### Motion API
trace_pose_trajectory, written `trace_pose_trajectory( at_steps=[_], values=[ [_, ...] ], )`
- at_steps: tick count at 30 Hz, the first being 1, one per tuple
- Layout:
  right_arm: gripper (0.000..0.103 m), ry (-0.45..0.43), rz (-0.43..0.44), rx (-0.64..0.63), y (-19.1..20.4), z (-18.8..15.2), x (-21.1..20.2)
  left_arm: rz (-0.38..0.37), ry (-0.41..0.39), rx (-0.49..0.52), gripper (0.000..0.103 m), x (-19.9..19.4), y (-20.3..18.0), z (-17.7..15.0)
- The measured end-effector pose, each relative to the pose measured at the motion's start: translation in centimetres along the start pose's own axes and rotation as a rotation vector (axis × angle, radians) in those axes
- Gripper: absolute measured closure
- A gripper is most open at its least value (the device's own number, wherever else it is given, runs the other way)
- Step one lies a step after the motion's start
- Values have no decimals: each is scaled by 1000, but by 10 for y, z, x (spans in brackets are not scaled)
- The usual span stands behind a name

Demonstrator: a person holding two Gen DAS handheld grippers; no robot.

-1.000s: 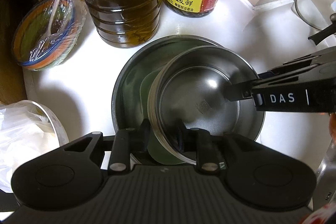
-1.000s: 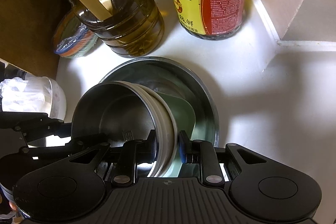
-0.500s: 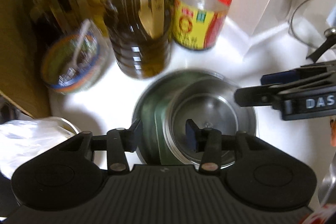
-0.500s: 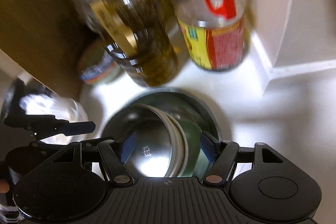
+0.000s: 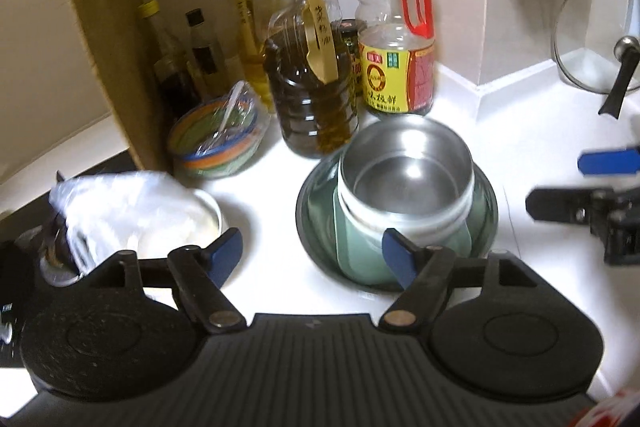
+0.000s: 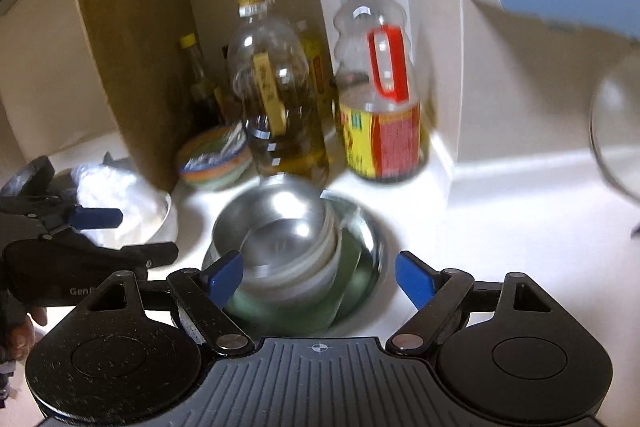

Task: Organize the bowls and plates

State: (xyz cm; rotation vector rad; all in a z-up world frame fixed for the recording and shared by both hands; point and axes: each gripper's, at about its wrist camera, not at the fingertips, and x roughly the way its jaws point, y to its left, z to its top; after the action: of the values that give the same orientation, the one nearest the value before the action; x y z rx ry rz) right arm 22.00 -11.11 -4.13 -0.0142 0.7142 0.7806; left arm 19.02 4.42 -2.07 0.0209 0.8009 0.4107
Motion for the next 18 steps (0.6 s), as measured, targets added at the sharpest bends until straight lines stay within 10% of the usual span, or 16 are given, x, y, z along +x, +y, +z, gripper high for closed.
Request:
trace_pose_trajectory(
  at_steps=[18],
  values=[
    [20,15,-146,150,63,-119,-59,-104,-36,-20,15,-85,18,-98]
  ],
)
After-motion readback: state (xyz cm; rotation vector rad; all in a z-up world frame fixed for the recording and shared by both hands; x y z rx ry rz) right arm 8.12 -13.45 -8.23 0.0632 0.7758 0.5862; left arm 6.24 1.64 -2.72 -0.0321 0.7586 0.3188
